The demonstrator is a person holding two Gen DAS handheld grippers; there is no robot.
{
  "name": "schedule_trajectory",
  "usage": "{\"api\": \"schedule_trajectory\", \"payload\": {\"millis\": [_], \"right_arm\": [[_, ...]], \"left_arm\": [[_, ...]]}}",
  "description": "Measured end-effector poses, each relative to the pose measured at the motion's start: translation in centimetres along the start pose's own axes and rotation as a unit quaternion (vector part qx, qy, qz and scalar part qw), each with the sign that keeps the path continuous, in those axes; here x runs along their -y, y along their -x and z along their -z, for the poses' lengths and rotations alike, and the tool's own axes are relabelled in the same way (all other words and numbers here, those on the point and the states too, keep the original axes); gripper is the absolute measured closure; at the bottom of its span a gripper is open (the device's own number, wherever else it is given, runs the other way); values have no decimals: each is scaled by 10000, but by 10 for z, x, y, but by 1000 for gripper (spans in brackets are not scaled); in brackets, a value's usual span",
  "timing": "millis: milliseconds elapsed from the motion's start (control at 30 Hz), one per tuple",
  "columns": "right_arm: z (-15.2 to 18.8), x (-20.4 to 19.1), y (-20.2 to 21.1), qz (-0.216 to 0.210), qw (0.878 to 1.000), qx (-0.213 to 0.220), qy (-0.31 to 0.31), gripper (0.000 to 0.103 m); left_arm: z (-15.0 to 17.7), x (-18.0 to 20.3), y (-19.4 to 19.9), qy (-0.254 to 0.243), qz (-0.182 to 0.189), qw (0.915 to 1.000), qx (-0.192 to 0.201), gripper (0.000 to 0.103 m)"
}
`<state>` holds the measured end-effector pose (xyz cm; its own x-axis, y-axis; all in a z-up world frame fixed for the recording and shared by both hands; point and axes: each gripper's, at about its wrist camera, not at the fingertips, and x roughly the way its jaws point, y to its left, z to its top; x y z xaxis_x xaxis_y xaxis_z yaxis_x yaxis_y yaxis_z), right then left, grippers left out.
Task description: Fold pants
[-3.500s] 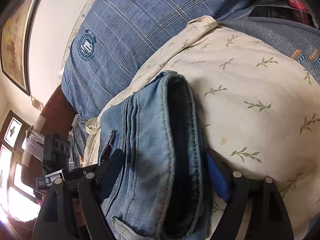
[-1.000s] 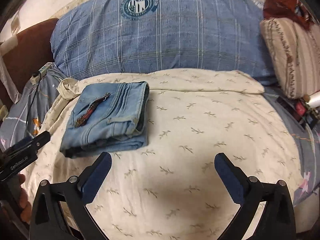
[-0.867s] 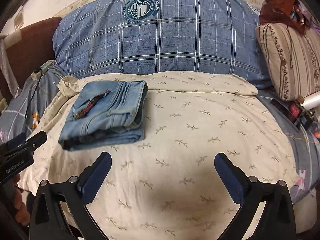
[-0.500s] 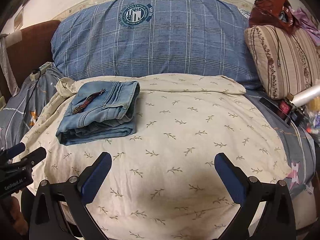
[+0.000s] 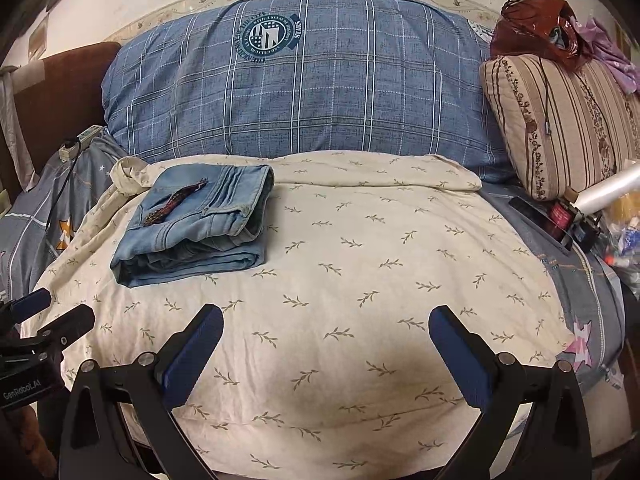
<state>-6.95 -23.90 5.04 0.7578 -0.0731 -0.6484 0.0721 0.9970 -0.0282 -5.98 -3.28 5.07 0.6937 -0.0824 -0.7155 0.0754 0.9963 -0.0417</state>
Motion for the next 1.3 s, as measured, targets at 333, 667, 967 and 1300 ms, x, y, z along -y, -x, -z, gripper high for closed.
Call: {"api": "schedule_trajectory", "payload": {"millis": [333, 667, 967, 1300], "right_arm": [[-6, 5, -3, 505, 9985, -10, 194, 0], [-14, 10, 7, 658, 9974, 147, 251, 0], [-12, 12, 6, 675, 9974, 98, 225, 0], [-11, 10, 4, 701, 9972, 60, 245, 0]], "left_arm": [[-7, 1, -1, 8, -25, 10000, 39, 10], [-11, 8, 5, -117, 52, 9998, 129, 10], [-11, 13, 7, -156, 138, 9997, 114, 10], [-13, 15, 6, -161, 287, 9994, 69, 10]]}}
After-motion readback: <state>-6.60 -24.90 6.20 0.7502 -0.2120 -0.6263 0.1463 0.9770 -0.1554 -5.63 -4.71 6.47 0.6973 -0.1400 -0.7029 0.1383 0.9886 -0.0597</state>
